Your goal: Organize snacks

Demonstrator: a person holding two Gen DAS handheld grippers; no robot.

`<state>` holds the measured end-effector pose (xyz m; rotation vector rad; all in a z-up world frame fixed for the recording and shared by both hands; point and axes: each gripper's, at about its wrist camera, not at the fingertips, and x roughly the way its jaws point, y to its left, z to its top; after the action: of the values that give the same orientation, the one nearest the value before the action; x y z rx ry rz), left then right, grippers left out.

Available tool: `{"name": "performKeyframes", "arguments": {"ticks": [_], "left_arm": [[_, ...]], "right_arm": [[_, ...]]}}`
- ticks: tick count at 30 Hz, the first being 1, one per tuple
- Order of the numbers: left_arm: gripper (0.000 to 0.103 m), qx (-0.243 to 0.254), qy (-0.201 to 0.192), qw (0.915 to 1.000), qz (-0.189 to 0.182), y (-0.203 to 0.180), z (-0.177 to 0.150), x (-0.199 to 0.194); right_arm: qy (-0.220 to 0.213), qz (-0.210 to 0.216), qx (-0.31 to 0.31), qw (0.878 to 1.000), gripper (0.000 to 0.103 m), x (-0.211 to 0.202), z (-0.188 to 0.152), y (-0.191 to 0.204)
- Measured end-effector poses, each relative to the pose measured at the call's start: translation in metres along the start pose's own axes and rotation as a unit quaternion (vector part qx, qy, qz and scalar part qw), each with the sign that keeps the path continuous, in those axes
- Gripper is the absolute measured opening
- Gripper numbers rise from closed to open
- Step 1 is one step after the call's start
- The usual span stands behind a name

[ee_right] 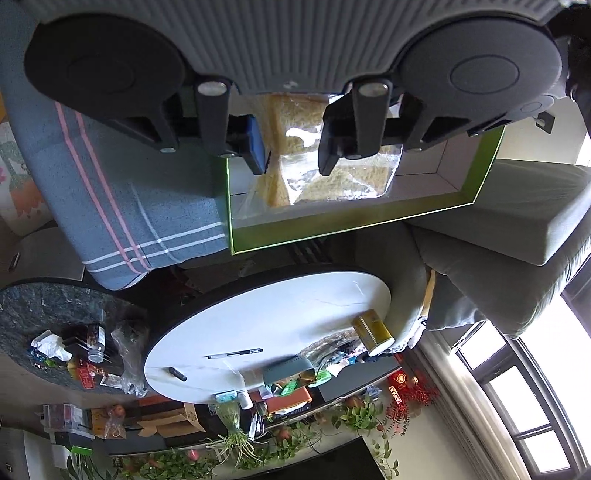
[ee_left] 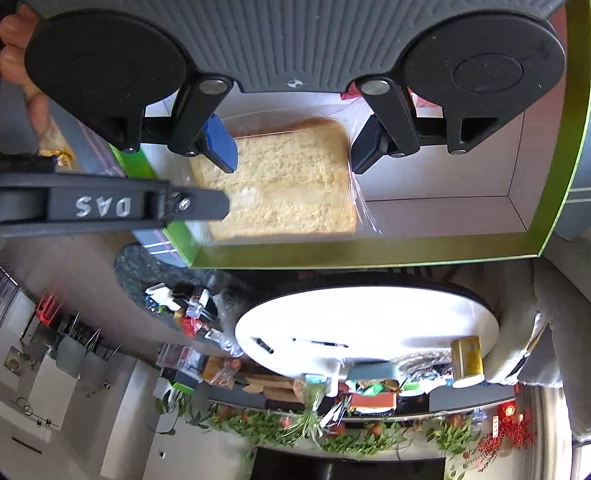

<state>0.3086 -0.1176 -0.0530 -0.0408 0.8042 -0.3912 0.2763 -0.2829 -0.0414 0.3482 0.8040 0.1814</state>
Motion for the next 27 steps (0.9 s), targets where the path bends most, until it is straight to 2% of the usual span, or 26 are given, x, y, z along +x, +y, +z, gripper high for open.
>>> {"name": "performKeyframes", "arguments": {"ticks": [2,5,8,13,17,22,27], "left_arm": [[0.065,-0.020,0.009,0.9997,-0.013,0.005,0.002,0.002],[0.069,-0.028,0.018,0.9994,-0.010,0.006,0.004,0.002],[0.070,-0.030,0.013,0.9995,-0.002,0.006,0.005,-0.007],[0.070,-0.039,0.000,0.9992,-0.011,0.009,0.004,-0.032],[0.071,-0.026,-0.019,0.9994,-0.012,0.008,-0.005,-0.066],[0.072,-0.004,-0.043,0.9991,-0.001,0.013,-0.032,-0.117],[0.072,-0.022,-0.054,0.9980,0.023,0.030,-0.065,-0.163]], "right_arm": [[-0.006,-0.008,-0.007,1.000,0.054,0.000,0.001,0.003],[-0.012,-0.019,-0.013,1.000,0.054,0.002,0.002,0.005],[-0.019,-0.022,-0.005,1.000,0.054,-0.004,0.000,0.006],[-0.035,-0.011,0.000,0.999,0.057,-0.028,-0.005,0.002],[-0.040,0.012,-0.004,0.999,0.057,-0.057,-0.014,0.005],[-0.039,0.049,-0.031,0.998,0.057,-0.091,-0.039,0.021],[-0.010,0.094,-0.044,0.995,0.057,-0.107,-0.069,0.036]]}}
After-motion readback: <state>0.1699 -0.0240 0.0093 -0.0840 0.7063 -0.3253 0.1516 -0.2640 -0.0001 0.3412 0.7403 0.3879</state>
